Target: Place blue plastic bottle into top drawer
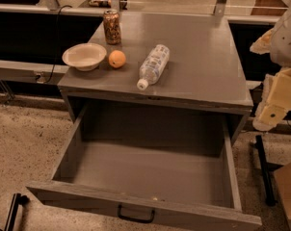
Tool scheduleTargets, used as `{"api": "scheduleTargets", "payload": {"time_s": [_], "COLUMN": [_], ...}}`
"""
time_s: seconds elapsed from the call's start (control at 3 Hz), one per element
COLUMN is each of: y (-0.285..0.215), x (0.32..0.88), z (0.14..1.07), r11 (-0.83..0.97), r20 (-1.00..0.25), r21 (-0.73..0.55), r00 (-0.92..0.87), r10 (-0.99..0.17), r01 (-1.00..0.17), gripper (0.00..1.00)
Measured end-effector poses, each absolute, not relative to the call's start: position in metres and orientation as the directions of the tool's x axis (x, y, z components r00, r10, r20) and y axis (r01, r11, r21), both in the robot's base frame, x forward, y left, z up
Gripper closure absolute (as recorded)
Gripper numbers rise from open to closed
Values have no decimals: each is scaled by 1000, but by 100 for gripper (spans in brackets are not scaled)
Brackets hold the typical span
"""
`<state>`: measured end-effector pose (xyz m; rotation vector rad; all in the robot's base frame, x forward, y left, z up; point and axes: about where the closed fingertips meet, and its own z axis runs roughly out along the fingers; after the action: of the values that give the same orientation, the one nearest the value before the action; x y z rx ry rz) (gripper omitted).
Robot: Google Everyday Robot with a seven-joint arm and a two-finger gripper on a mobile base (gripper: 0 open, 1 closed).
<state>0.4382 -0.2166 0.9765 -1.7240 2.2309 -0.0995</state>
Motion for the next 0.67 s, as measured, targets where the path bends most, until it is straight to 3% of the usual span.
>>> {"api": "scheduleTargets", "payload": {"time_s": [0.33, 0.67], "y": [-217, -202], "x": [438, 442], "z": [977, 969], "r11": [270, 134], "r20": [-207, -188], "r21": [-247, -219], "r00": [-221, -93], "r10": [-953, -978], "r01": [-931, -966], "gripper": [0, 0]}}
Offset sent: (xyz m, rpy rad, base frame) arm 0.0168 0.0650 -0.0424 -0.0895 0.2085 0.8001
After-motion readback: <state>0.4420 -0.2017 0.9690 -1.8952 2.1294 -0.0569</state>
